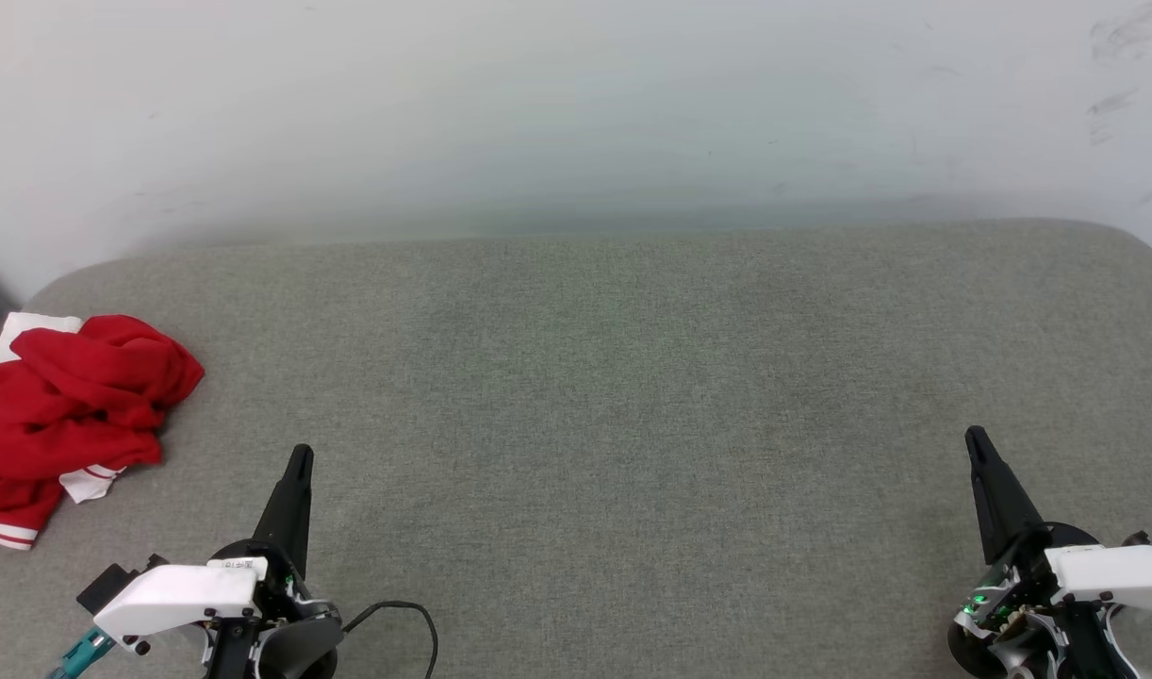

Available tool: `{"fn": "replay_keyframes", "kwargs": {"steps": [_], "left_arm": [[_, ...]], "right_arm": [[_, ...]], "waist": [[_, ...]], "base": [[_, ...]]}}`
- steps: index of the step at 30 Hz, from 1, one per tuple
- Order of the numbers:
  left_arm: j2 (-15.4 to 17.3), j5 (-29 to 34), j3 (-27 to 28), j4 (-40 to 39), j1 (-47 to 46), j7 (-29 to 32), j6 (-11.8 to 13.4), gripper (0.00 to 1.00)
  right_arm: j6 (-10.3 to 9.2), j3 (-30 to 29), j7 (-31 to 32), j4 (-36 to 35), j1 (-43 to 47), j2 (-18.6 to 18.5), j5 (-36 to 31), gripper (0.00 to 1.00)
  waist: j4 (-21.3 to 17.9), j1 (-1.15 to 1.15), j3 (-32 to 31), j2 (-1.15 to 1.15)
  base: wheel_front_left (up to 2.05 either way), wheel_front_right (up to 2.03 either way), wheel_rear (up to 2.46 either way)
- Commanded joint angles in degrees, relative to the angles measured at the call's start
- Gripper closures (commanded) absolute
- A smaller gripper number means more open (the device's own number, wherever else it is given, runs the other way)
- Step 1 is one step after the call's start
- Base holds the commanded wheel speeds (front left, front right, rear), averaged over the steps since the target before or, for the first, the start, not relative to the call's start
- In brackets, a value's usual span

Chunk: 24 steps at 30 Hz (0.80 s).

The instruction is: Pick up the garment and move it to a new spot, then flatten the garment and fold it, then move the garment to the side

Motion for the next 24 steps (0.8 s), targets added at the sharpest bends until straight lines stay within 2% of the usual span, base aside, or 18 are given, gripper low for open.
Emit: {"fn": "replay_keyframes", "kwargs": {"steps": [1,18,19,24], "left_arm": [[-0.06,0.09,0.14,0.0,-0.36,0.09,-0.19,1.0],[-0.06,0.08,0.14,0.0,-0.36,0.09,-0.19,1.0],[-0.06,0.08,0.14,0.0,-0.36,0.09,-0.19,0.0],[-0.17,0.16,-0.41,1.43,1.55,-0.49,0.06,0.0]], "right_arm": [[-0.02,0.05,0.0,0.05,-0.61,0.26,0.19,1.0],[-0.02,0.05,0.0,0.05,-0.61,0.26,0.19,1.0],[-0.02,0.05,0.0,0.05,-0.61,0.26,0.19,0.0],[-0.01,0.34,-0.4,1.47,1.58,0.05,-0.33,0.0]], "waist": [[0.0,0.0,0.0,0.0],[0.0,0.0,0.0,0.0],[0.0,0.0,0.0,0.0],[-0.01,0.0,0.03,0.0]], "base": [[0.0,0.0,0.0],[0.0,0.0,0.0],[0.0,0.0,0.0],[0.0,0.0,0.0]]}}
